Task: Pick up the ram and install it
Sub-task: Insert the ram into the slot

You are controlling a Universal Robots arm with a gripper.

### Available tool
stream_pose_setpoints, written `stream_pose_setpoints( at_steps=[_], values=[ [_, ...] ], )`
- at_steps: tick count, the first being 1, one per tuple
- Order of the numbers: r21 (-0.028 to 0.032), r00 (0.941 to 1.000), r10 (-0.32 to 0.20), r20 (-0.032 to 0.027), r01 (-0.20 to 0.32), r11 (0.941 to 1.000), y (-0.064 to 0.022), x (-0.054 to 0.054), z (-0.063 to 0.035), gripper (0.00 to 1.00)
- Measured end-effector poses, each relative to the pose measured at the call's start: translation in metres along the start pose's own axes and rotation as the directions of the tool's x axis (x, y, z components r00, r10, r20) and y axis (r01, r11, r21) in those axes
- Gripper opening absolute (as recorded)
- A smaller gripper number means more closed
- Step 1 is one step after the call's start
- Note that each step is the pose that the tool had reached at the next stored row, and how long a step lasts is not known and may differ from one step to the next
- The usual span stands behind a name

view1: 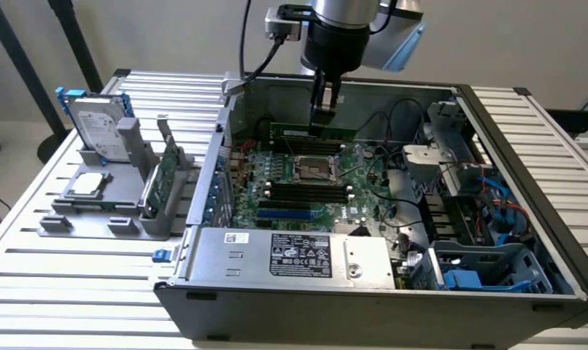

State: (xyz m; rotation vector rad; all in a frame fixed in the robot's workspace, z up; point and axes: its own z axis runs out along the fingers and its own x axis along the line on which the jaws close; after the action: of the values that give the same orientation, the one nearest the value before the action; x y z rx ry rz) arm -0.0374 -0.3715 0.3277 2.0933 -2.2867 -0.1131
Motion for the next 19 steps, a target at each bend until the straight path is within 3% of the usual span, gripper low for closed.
stream_pose_setpoints(
  at_steps=[7, 19],
  values=[
    [0.0000, 1.0000, 0.000, -0.0001, 0.000, 1.0000, -0.0003, 0.002, 0.0011, 0.14],
    [0.0017, 1.0000, 0.000, 0.0000, 0.000, 1.0000, -0.0030, 0.015, 0.0216, 0.14]
  ],
)
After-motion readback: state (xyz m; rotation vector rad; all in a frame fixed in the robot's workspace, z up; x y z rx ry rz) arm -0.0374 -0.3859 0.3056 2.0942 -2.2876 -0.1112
